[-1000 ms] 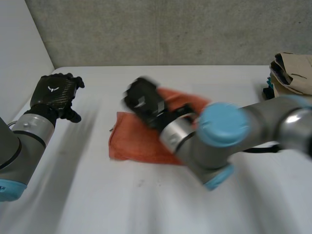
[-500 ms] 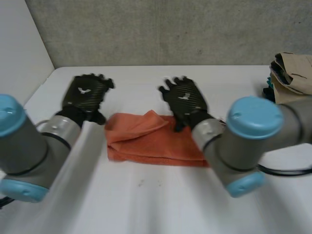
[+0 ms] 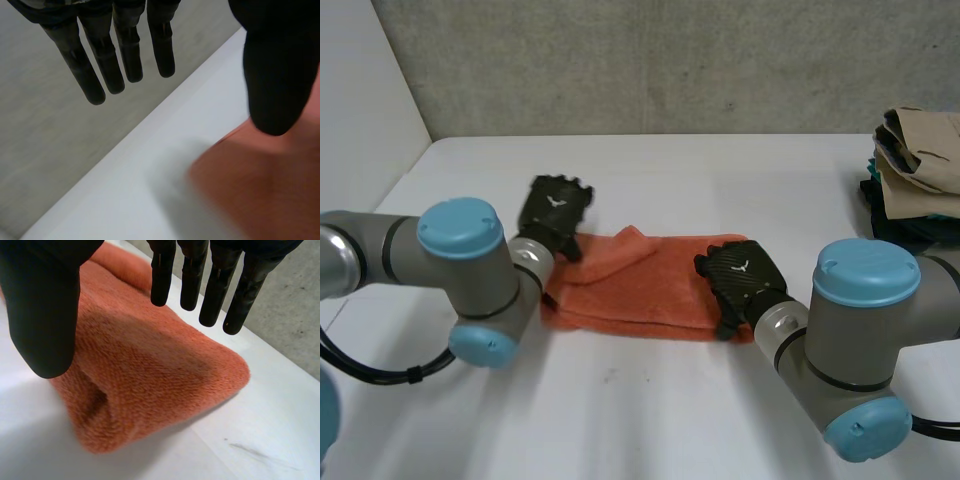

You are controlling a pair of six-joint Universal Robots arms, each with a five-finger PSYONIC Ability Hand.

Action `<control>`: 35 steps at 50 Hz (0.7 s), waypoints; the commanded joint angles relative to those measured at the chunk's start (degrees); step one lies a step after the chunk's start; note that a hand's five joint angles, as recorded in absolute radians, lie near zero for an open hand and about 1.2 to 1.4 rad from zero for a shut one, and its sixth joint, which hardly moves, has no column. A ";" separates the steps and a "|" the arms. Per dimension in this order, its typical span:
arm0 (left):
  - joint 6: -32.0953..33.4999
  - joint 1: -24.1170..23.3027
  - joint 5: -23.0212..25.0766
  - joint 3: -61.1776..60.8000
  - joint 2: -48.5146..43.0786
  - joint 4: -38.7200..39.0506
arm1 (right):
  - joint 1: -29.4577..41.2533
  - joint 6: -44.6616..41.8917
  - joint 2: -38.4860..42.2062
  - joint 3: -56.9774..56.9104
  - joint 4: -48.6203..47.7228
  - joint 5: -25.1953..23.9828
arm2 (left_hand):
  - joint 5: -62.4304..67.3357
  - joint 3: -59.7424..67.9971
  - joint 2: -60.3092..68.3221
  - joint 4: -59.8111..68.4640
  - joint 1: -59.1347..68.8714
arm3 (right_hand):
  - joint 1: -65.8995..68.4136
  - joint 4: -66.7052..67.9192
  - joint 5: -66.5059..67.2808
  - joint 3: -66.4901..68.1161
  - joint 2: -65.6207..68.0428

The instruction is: Fold the laundry.

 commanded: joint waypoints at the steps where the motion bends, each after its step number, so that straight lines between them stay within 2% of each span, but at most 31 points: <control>1: 4.01 3.71 -10.79 1.28 -0.65 -0.31 | -0.03 -2.40 0.22 -0.16 -1.15 2.42 | 3.68 3.91 3.95 3.55 3.84 | 9.06 5.22 5.86 5.25 5.67; 8: 2.87 1.51 -4.91 -7.33 7.33 -0.13 | -0.11 -2.58 0.13 0.28 -1.50 2.68 | 2.33 2.56 2.60 2.20 2.49 | 10.23 6.39 7.03 6.42 6.85; 20: 1.56 -1.92 -4.11 -15.08 14.55 0.22 | -0.90 -4.07 0.13 1.68 -1.41 2.59 | -3.22 -2.99 -2.95 -3.35 -3.06 | 22.51 18.67 19.31 18.70 19.12; 24: -1.60 -4.46 -2.44 -15.52 15.35 0.22 | -1.78 -4.60 -0.40 2.12 -1.41 2.51 | -5.40 -5.18 -5.13 -5.53 -5.24 | 28.55 24.72 25.36 24.75 25.17; 28: -4.16 -5.52 -1.30 -14.55 14.82 -0.13 | -1.96 -4.69 -0.57 2.65 -1.33 2.33 | -5.57 -5.35 -5.30 -5.71 -5.41 | 41.82 37.99 38.62 38.01 38.44; 30: -4.25 -5.52 -1.47 -14.38 14.56 -0.22 | -1.96 -5.04 -0.49 2.83 -0.98 2.24 | -5.57 -5.35 -5.30 -5.71 -5.41 | 58.04 54.21 54.85 54.23 54.66; 35: -3.81 -4.73 -1.82 -14.38 13.42 -0.22 | -4.24 -8.90 -0.57 4.23 -0.62 2.33 | -5.40 -5.18 -5.14 -5.54 -5.25 | 58.11 54.28 54.92 54.30 54.73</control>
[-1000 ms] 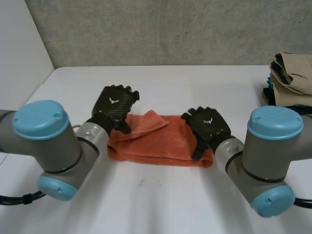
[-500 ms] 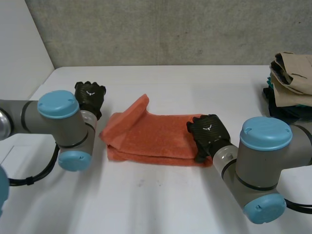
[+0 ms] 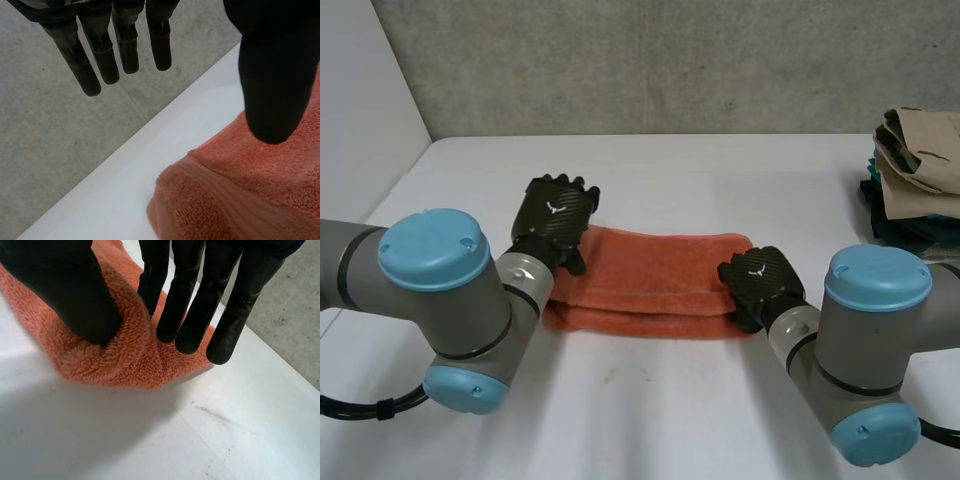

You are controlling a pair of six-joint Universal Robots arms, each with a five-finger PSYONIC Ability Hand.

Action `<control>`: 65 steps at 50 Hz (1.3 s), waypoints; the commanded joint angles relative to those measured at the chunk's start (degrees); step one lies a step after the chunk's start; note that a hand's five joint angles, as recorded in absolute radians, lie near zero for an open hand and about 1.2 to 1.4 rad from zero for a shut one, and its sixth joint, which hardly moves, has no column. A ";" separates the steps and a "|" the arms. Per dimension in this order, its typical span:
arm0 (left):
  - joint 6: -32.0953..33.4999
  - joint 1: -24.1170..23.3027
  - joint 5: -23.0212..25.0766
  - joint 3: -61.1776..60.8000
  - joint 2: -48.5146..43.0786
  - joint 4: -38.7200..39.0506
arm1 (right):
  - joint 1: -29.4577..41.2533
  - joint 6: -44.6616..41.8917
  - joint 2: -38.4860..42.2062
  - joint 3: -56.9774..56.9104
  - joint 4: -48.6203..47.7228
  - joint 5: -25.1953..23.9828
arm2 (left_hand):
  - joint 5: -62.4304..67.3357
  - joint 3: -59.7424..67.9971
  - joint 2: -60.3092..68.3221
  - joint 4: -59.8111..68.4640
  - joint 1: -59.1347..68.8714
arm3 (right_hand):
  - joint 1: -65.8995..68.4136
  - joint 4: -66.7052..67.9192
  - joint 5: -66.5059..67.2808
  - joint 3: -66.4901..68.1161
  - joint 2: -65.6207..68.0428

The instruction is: Fold the laundry.

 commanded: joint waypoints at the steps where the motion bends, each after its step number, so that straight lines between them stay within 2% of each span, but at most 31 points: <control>1: -0.23 0.79 -0.17 0.26 -1.35 -0.11 | -3.05 -4.63 -0.26 2.09 0.51 0.01 | 1.48 0.59 0.61 0.84 -0.31 | 25.65 12.97 15.29 13.08 13.07; 7: -0.32 2.81 -0.08 -1.41 0.14 -0.38 | -9.03 -15.08 -5.79 5.78 0.42 0.18 | 1.48 0.59 0.61 0.84 -0.31 | 25.65 12.97 15.29 13.08 13.07; 13: -0.76 4.83 0.18 -4.83 4.71 -0.29 | -8.95 -28.60 -9.14 4.65 -0.54 -0.25 | 1.31 0.42 0.44 0.67 -0.48 | 25.65 12.97 15.29 13.08 13.07; 15: -0.93 4.84 0.18 -5.54 5.85 -0.38 | -8.16 -30.47 -9.84 3.59 -1.60 -1.04 | 1.31 0.42 0.44 0.67 -0.48 | 25.65 12.97 15.29 13.08 13.07; 18: -1.02 4.84 -0.08 -6.15 6.99 -0.29 | -1.58 -31.44 -10.20 1.13 -4.93 -4.20 | 0.64 -0.25 -0.23 0.00 -1.15 | 25.65 12.97 15.29 13.08 13.07; 19: -1.02 4.84 -0.08 -6.24 7.17 -0.29 | 4.53 -31.44 -9.33 0.00 -7.73 -7.95 | 0.64 -0.25 -0.24 0.00 -1.15 | 25.65 12.97 15.29 13.08 13.07; 22: -0.94 4.84 -0.26 -6.33 7.61 -0.29 | 9.50 -31.53 -6.78 -0.19 -10.73 -12.81 | -0.36 -1.26 -1.24 -1.00 -2.15 | 25.65 12.97 15.29 13.08 13.07; 23: -0.94 4.84 -0.26 -6.33 7.79 -0.29 | 12.38 -32.05 -3.64 -0.28 -12.57 -16.48 | -1.20 -2.10 -2.08 -1.84 -2.99 | 25.65 12.97 15.29 13.08 13.07; 26: -1.02 4.84 -0.35 -6.24 7.96 -0.29 | 14.69 -31.89 0.25 -0.80 -13.90 -19.67 | -1.71 -2.61 -2.59 -2.36 -3.50 | 25.65 12.97 15.29 13.08 13.07; 29: -1.20 4.84 -1.22 -5.90 8.23 -0.29 | 15.75 -30.83 2.55 -1.07 -14.52 -20.65 | -2.38 -3.28 -3.26 -3.03 -4.18 | -16.55 -29.23 -26.92 -29.12 -29.13; 31: -1.46 4.66 -1.75 -5.54 8.31 -0.29 | 15.84 -28.39 2.28 -1.77 -14.61 -18.82 | -2.39 -3.28 -3.26 -3.03 -4.18 | -37.75 -50.43 -48.11 -50.32 -50.33; 32: -1.64 4.66 -2.01 -5.45 8.31 -0.29 | 15.58 -26.89 2.28 -2.21 -14.70 -17.41 | -2.55 -3.45 -3.43 -3.20 -4.35 | -42.87 -55.55 -53.23 -55.44 -55.45; 34: -2.52 4.31 -2.63 -4.84 8.31 -0.29 | 14.97 -22.59 2.28 -3.09 -14.61 -13.20 | -3.23 -4.12 -4.10 -3.87 -5.02 | -44.35 -57.03 -54.71 -56.92 -56.93; 35: -2.87 4.22 -2.63 -4.66 8.31 -0.29 | 13.66 -16.30 1.59 -3.44 -14.18 -7.95 | -3.23 -4.12 -4.10 -3.87 -5.02 | -44.35 -57.03 -54.71 -56.92 -56.93; 38: -4.27 2.99 -2.54 -3.52 8.31 -0.29 | 10.84 -3.98 -2.18 -2.92 -13.65 -0.98 | -3.73 -4.63 -4.61 -4.38 -5.52 | -44.35 -57.03 -54.71 -56.92 -56.93; 39: -4.62 2.47 -2.63 -3.17 8.31 -0.29 | 9.27 4.85 -5.42 -2.39 -12.86 1.74 | -3.73 -4.63 -4.61 -4.38 -5.52 | -44.35 -57.03 -54.71 -56.92 -56.93; 42: -5.94 -0.17 -2.37 -1.85 8.14 -0.38 | 7.06 18.68 -10.00 -1.42 -8.92 0.73 | -3.73 -4.63 -4.61 -4.38 -5.52 | -44.35 -57.03 -54.71 -56.92 -56.93; 46: -7.61 -3.68 -2.19 -0.18 7.96 -0.47 | 2.68 26.37 -11.87 -3.26 -0.49 -4.63 | -3.56 -4.46 -4.44 -4.21 -5.36 | -44.35 -57.03 -54.71 -56.92 -56.93; 50: -9.11 -7.20 -2.10 1.92 6.21 -1.95 | -0.41 26.65 -10.47 -7.12 7.33 -8.24 | -3.40 -4.29 -4.27 -4.04 -5.19 | -44.35 -57.03 -54.71 -56.92 -56.93; 53: -10.43 -9.84 -2.02 4.56 2.44 -3.89 | -1.12 26.74 -6.87 -10.37 11.48 -8.08 | -3.23 -4.12 -4.10 -3.87 -5.02 | -44.35 -57.03 -54.71 -56.92 -56.93; 59: -10.78 -11.60 -2.10 9.65 -4.15 -6.88 | -2.26 26.92 -2.29 -15.13 16.59 -5.27 | -3.06 -3.96 -3.94 -3.70 -4.85 | -44.35 -57.03 -54.71 -56.92 -56.93; 65: -9.90 -11.51 -3.86 14.23 -10.31 -14.52 | -1.83 26.56 0.26 -16.89 16.85 -2.89 | -2.22 -3.12 -3.10 -2.86 -4.01 | -44.35 -57.03 -54.71 -56.92 -56.93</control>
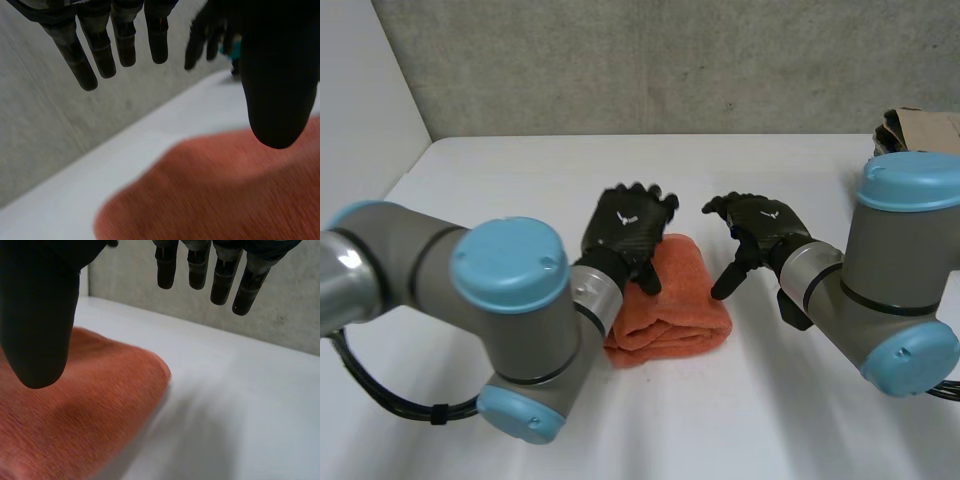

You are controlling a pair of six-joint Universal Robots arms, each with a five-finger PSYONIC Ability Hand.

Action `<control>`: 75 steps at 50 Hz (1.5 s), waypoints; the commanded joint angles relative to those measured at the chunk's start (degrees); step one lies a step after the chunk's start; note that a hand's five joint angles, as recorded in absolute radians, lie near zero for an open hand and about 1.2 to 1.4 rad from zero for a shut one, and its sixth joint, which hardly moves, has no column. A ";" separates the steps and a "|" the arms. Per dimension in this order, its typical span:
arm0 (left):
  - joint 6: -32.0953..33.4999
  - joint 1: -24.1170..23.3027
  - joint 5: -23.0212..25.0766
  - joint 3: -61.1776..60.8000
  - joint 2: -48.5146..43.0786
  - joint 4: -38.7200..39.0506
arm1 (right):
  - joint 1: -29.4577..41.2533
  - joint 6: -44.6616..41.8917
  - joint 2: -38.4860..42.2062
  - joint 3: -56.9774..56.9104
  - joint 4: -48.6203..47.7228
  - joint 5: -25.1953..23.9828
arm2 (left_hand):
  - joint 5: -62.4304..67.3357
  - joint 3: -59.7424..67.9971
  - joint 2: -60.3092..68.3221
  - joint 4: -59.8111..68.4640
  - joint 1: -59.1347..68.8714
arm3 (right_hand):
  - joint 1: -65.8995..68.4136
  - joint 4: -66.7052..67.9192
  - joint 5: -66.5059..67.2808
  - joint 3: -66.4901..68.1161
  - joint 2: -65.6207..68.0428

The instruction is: Fold the laundry.

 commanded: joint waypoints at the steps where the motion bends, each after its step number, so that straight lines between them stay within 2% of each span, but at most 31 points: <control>1: 1.15 0.16 -2.41 5.34 -7.52 -8.74 | 0.57 -0.77 3.64 -3.22 0.92 3.20 | 1.86 0.51 1.18 0.97 0.32 | -1.34 -3.46 -3.61 -2.18 -2.43; 7: 7.46 0.60 -10.32 4.82 -7.70 -11.74 | 0.84 -1.82 5.14 -4.98 1.71 1.62 | 1.53 0.18 0.85 0.64 -0.02 | -1.34 -3.46 -3.61 -2.18 -2.43; 9: 8.97 1.22 -10.94 4.29 -7.61 -11.74 | 1.97 -3.04 6.01 -6.20 2.50 -0.04 | 1.53 0.18 0.85 0.64 -0.02 | -1.34 -3.46 -3.61 -2.18 -2.43; 12: 11.17 2.27 -10.77 2.54 -7.35 -11.74 | 4.26 -4.45 8.81 -8.66 3.46 -2.15 | 1.36 0.01 0.68 0.47 -0.19 | -1.34 -3.46 -3.61 -2.18 -2.43; 17: 11.96 2.54 -10.68 1.48 -7.35 -11.56 | 5.06 -6.65 13.66 -12.53 6.10 -2.25 | 0.18 -1.17 -0.50 -0.71 -1.37 | -1.34 -3.46 -3.61 -2.18 -2.43; 25: 11.96 3.59 -8.75 1.65 -7.61 -11.56 | 5.23 -14.82 18.24 -17.73 7.86 1.09 | -1.16 -2.52 -1.84 -2.05 -2.71 | -1.34 -3.46 -3.61 -2.18 -2.43; 29: 11.53 5.52 -6.56 1.48 -6.30 -11.39 | 5.32 -17.12 15.69 -17.29 8.48 1.44 | -0.99 -2.35 -1.67 -1.89 -2.54 | -0.76 -2.87 -3.02 -1.59 -1.84; 33: 9.68 5.96 -2.26 1.21 -0.68 -11.39 | 5.06 -16.85 10.25 -14.75 8.04 1.71 | -1.00 -2.35 -1.68 -1.89 -2.55 | -1.34 -3.46 -3.61 -2.18 -2.43; 41: 3.88 6.84 9.08 0.42 11.19 -11.74 | 5.58 -14.21 0.31 -2.89 1.98 4.07 | -1.16 -2.52 -1.84 -2.05 -2.71 | -1.34 -3.46 -3.61 -2.18 -2.43; 46: 2.65 9.65 19.70 -2.30 16.98 -12.61 | 8.21 -14.92 -3.65 6.25 -2.68 5.49 | -0.83 -2.18 -1.51 -1.72 -2.38 | -1.34 -3.46 -3.61 -2.18 -2.43; 48: 2.56 10.97 23.23 -3.09 18.49 -13.32 | 10.67 -15.09 -3.30 9.41 -5.39 5.84 | -0.99 -2.35 -1.67 -1.89 -2.54 | -1.34 -3.46 -3.61 -2.18 -2.43; 49: 2.47 11.93 26.55 -3.62 19.45 -14.19 | 11.46 -15.18 -3.04 10.30 -6.45 5.84 | -1.16 -2.51 -1.84 -2.05 -2.71 | -1.34 -3.46 -3.61 -2.18 -2.43; 53: 2.21 13.87 32.72 -3.80 20.42 -16.48 | 14.55 -15.36 0.12 12.95 -12.87 6.01 | -1.16 -2.52 -1.84 -2.05 -2.71 | -1.34 -3.46 -3.61 -2.18 -2.43; 56: 2.03 14.31 33.53 -3.71 20.51 -16.92 | 15.95 -17.20 3.72 12.95 -17.61 6.36 | -1.16 -2.52 -1.84 -2.05 -2.71 | -1.34 -3.46 -3.61 -2.18 -2.43; 62: 0.72 14.40 33.35 -3.45 20.43 -16.84 | 16.57 -23.87 8.56 10.58 -21.05 6.63 | -0.99 -2.35 -1.67 -1.89 -2.54 | -1.34 -3.46 -3.61 -2.18 -2.43; 68: 0.36 14.31 33.35 -3.71 20.43 -16.75 | 16.57 -27.58 12.69 6.36 -24.65 9.79 | -1.16 -2.51 -1.84 -2.05 -2.71 | -0.44 -2.56 -2.71 -1.28 -1.53; 71: 0.27 14.31 33.35 -3.80 20.43 -16.75 | 16.57 -27.58 13.40 4.43 -25.44 10.41 | -1.16 -2.52 -1.84 -2.05 -2.71 | 15.65 13.54 13.39 14.82 14.57; 75: 0.27 14.31 33.35 -3.71 20.43 -16.75 | 16.57 -27.40 15.24 1.62 -25.27 10.06 | -1.00 -2.35 -1.68 -1.89 -2.55 | 25.95 23.84 23.69 25.12 24.87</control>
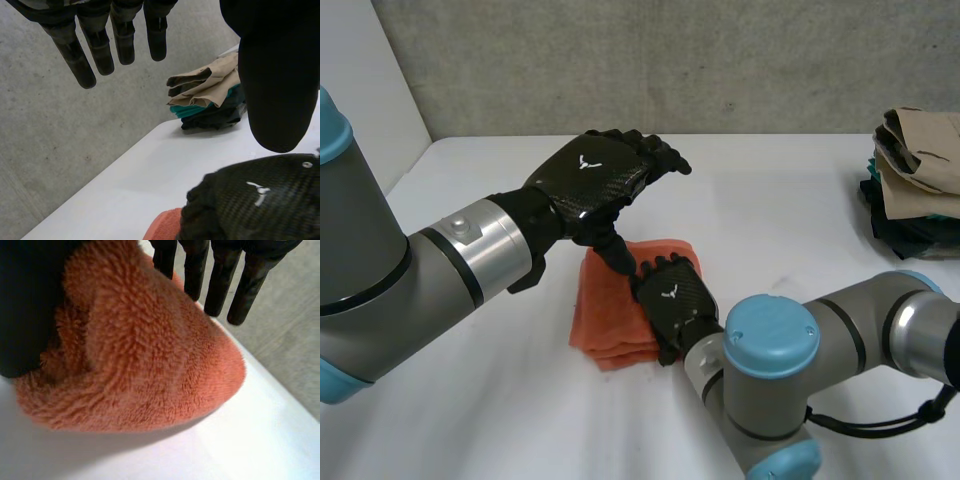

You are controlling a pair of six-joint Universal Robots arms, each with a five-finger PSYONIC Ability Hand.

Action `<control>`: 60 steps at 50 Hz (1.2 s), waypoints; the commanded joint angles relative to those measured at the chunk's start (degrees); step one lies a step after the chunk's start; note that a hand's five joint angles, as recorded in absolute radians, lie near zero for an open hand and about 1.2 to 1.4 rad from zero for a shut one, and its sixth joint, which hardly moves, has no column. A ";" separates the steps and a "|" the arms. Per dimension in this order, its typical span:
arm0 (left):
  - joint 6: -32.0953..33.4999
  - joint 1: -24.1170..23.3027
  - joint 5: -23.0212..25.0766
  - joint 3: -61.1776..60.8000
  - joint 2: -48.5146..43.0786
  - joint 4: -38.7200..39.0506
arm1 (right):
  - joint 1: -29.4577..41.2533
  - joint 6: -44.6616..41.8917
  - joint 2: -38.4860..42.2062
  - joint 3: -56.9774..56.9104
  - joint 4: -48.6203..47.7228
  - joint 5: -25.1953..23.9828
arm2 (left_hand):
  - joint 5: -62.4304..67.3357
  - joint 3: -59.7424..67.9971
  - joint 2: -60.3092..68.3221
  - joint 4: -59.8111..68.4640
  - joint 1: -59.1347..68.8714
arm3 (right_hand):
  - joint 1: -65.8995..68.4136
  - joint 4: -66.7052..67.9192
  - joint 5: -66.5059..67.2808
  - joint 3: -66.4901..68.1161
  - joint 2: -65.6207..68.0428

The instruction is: Fold the laundry.

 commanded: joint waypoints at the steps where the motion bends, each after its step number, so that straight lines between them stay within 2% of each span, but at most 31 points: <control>1: -0.09 -0.05 -0.10 -0.01 -0.01 0.06 | -0.10 0.11 2.96 -5.25 -0.53 0.92 | 1.50 -0.25 -0.35 -0.28 -0.86 | 27.38 25.30 25.41 26.41 26.10; 3: -0.18 -0.05 -0.10 -0.10 -0.01 0.06 | -0.10 0.20 3.49 -6.13 -0.27 0.92 | 1.50 -0.25 -0.35 -0.28 -0.86 | 32.91 30.83 30.94 31.95 31.64; 4: -0.18 -0.05 -0.10 -0.10 -0.01 0.06 | -0.10 0.29 3.67 -6.57 -0.26 0.83 | 1.34 -0.42 -0.51 -0.45 -1.03 | 41.77 39.69 39.80 40.80 40.50; 7: -0.18 -0.05 -0.19 -0.10 -0.01 0.06 | -0.10 0.37 3.67 -6.83 -0.35 0.04 | 1.50 -0.25 -0.35 -0.28 -0.86 | 55.61 53.53 53.63 54.64 54.33; 8: -0.18 -0.05 -0.19 -0.01 -0.01 0.06 | -0.10 0.46 3.58 -6.92 -0.44 -1.00 | 1.34 -0.42 -0.51 -0.45 -1.03 | 66.31 64.23 64.34 65.34 65.04; 9: -0.18 -0.05 -0.19 -0.01 0.08 0.06 | -0.10 0.55 3.49 -7.01 -0.44 -1.36 | 1.50 -0.25 -0.35 -0.28 -0.86 | 68.36 66.28 66.39 67.39 67.08; 14: -0.18 0.12 -0.36 0.34 0.17 0.23 | -0.89 0.55 2.18 -7.19 -0.26 -2.68 | 1.50 -0.25 -0.35 -0.28 -0.86 | 68.38 66.30 66.41 67.41 67.10; 22: -0.18 1.26 -2.65 0.69 0.87 0.23 | -8.01 -0.85 -1.60 -6.40 0.35 -4.44 | 1.50 -0.25 -0.35 -0.28 -0.86 | 68.38 66.30 66.41 67.41 67.10; 28: -0.61 2.41 -2.91 0.78 1.75 0.24 | -14.95 -2.44 -5.46 -8.32 -0.61 -14.01 | 1.50 -0.25 -0.35 -0.28 -0.86 | 68.38 66.30 66.41 67.41 67.10; 29: -0.96 2.58 -2.91 0.78 1.84 0.24 | -16.70 -1.92 -6.69 -10.68 -0.79 -15.94 | 1.50 -0.25 -0.35 -0.28 -0.86 | 68.38 66.30 66.41 67.41 67.10; 31: -2.36 3.11 -3.00 0.96 2.01 0.32 | -17.94 -2.00 -7.84 -13.67 -1.05 -16.83 | 1.67 -0.08 -0.18 -0.11 -0.69 | 68.38 66.30 66.41 67.41 67.10; 36: -6.32 4.52 -3.00 1.31 2.37 1.11 | -21.80 -0.86 -10.13 -23.52 -1.41 -17.01 | 2.51 0.76 0.66 0.73 0.15 | 68.38 66.30 66.41 67.41 67.10; 39: -7.73 4.87 -2.91 1.40 2.37 1.55 | -28.64 1.86 -10.92 -33.44 -1.32 -17.45 | 2.68 0.93 0.83 0.90 0.32 | 68.38 66.30 66.41 67.41 67.10; 44: -8.26 4.96 -2.91 1.31 2.37 1.73 | -37.53 7.48 -8.99 -41.72 -1.41 -18.41 | 2.85 1.09 1.00 1.07 0.49 | 68.38 66.30 66.41 67.41 67.10; 51: -8.26 4.69 -2.91 1.13 2.37 1.82 | -46.94 11.01 -3.89 -42.17 -3.07 -27.02 | 2.68 0.93 0.83 0.90 0.32 | 68.38 66.30 66.41 67.41 67.10; 60: -8.26 4.52 -2.91 0.78 2.19 1.82 | -58.36 18.91 2.08 -29.17 -15.55 -39.15 | 2.68 0.93 0.83 0.90 0.32 | 68.38 66.30 66.41 67.41 67.10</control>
